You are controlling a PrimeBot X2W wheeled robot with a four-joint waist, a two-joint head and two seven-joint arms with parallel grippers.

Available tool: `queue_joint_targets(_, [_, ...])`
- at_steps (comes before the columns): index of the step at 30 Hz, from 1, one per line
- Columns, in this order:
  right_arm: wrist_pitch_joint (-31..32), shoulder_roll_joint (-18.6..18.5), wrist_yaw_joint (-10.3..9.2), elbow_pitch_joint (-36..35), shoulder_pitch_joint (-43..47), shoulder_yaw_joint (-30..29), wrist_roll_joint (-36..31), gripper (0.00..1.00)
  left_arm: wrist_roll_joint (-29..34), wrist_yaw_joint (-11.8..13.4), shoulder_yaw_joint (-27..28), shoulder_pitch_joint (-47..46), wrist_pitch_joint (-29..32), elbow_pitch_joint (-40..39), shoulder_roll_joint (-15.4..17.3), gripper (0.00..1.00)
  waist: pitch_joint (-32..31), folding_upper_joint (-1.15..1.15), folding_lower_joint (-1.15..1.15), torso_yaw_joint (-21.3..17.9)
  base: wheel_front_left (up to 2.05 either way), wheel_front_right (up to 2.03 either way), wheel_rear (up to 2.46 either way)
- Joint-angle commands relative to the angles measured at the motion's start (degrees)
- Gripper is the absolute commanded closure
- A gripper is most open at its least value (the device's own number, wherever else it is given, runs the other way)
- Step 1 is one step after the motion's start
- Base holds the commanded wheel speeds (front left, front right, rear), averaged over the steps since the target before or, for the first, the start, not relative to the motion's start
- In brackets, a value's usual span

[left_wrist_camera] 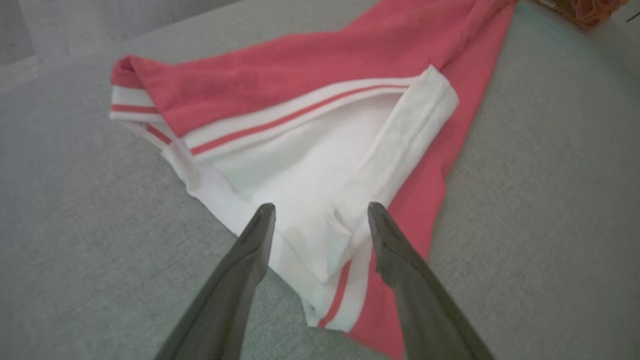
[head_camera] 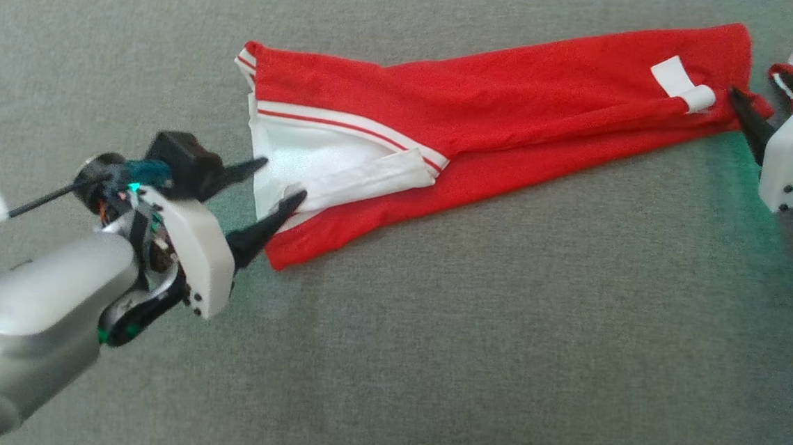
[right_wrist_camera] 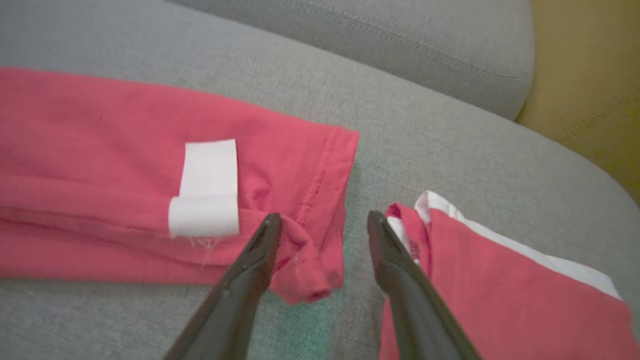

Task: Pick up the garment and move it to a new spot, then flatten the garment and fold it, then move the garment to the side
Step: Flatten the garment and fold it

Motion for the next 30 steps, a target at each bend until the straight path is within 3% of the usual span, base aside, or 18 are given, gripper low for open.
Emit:
queue_joint_targets(1, [-2.38, -0.33, -0.05, -0.22, -0.99, -1.00, 0.88, 0.00, -0.33, 1.29, 3.75, -1.41, -2.08, -0.70, 2.51, 0.00, -1.13, 0.00, 0.00, -0.76, 0.00, 0.00, 0.00])
queue_joint_targets(5, [-10.09, 2.28, -0.05, 0.84, -1.67, -6.22, 4.98, 0.00, -2.10, 6.46, 9.54, -0.77, -10.46, 0.28, 1.65, 0.00, -3.46, 0.00, 0.00, -2.10, 0.00, 0.00, 0.00])
queue_joint_targets(7, [-17.07, 5.08, -0.05, 0.16, -1.27, -9.87, 7.29, 0.00, -3.72, 10.86, 15.11, 0.69, -19.24, 1.20, 0.41, 0.00, -5.28, 0.00, 0.00, -3.21, 0.00, 0.00, 0.00])
queue_joint_targets(9, [-18.84, 6.07, -0.05, -0.30, -0.98, -11.01, 7.76, 0.00, -3.55, 12.11, 16.60, 1.29, -20.93, 1.30, 0.08, 0.00, -5.83, 0.00, 0.00, -3.57, 0.00, 0.00, 0.00])
queue_joint_targets(11, [-21.67, 8.92, -0.05, -1.66, 0.34, -16.29, 8.73, 0.00, -3.49, 15.59, 23.38, 4.55, -22.77, 0.60, -1.89, 0.00, -7.42, 0.00, 0.00, -4.62, 0.00, 0.00, 0.00])
queue_joint_targets(15, [-22.04, 12.94, -0.05, -6.22, 4.69, -27.91, 4.19, 0.00, 4.04, 18.22, 36.88, 12.67, -22.87, -4.21, -6.81, 0.00, -8.85, 0.00, 0.00, -5.72, 0.00, 0.00, 0.00])
queue_joint_targets(20, [-22.06, 21.30, -0.05, -14.27, 17.18, -42.17, -10.30, 0.00, 14.47, 16.38, 47.90, 25.42, -22.89, -7.50, -14.30, 0.00, -10.56, 0.00, 0.00, -6.72, 0.00, 0.00, 0.00])
queue_joint_targets(21, [-22.06, 21.30, -0.05, -14.27, 17.18, -42.17, -10.30, 0.00, 14.47, 16.38, 47.90, 25.42, -22.89, -7.50, -14.30, 0.00, -10.56, 0.00, 0.00, -6.72, 0.00, 0.00, 0.00])
queue_joint_targets(26, [-22.07, 30.11, -0.05, -21.37, 29.31, -51.57, -22.94, 0.00, 22.68, 12.74, 55.50, 34.91, -22.89, -7.24, -21.97, 0.00, -12.17, 0.00, 0.00, -7.07, 0.00, 0.00, 0.00])
queue_joint_targets(30, [-22.07, 32.30, -0.05, -25.20, 35.55, -54.01, -27.39, 0.00, 28.49, 9.21, 60.46, 39.95, -22.90, -6.52, -27.06, 0.00, -12.91, 0.00, 0.00, -7.12, 0.00, 0.00, 0.00])
